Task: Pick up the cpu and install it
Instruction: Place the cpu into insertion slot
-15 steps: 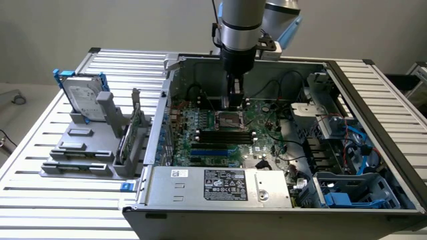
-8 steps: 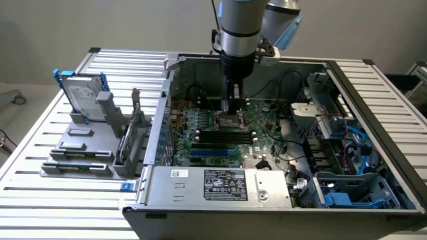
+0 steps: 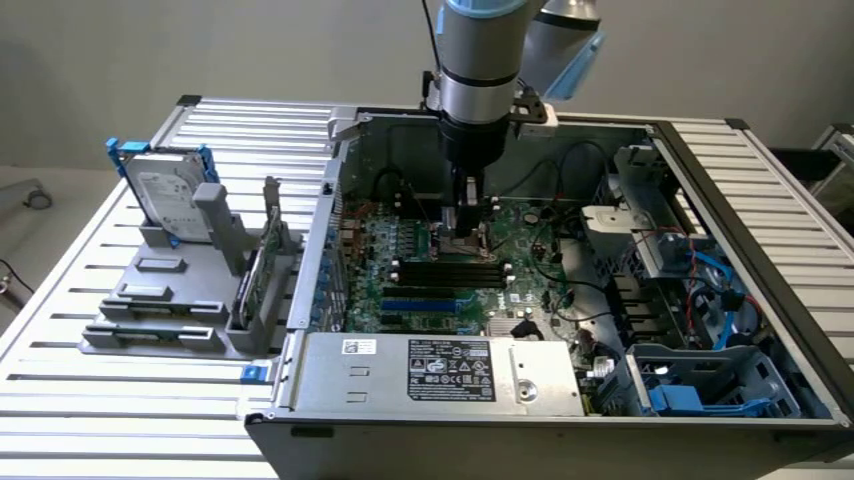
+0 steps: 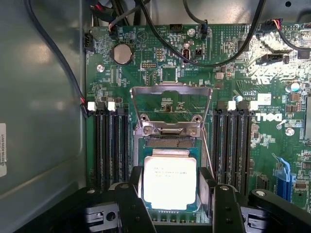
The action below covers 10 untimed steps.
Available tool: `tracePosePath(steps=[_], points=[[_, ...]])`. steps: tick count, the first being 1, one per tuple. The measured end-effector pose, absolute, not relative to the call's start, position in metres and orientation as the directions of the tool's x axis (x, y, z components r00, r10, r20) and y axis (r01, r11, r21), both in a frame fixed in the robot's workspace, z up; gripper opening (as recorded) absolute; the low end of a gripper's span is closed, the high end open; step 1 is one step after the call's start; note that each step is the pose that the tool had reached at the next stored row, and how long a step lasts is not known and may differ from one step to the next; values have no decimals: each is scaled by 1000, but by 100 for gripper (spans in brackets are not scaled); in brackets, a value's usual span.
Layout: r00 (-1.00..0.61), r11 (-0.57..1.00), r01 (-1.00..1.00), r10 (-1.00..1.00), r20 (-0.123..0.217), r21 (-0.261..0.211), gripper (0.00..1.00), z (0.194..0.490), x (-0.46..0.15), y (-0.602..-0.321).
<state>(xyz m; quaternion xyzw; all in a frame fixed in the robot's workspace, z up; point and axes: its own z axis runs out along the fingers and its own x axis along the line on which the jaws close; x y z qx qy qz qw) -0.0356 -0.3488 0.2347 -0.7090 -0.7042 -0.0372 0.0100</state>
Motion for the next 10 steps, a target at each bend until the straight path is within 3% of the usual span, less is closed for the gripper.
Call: tracePosePath(steps=[10], points=[[5, -8, 999, 998, 67, 38, 55, 223, -36, -349]])
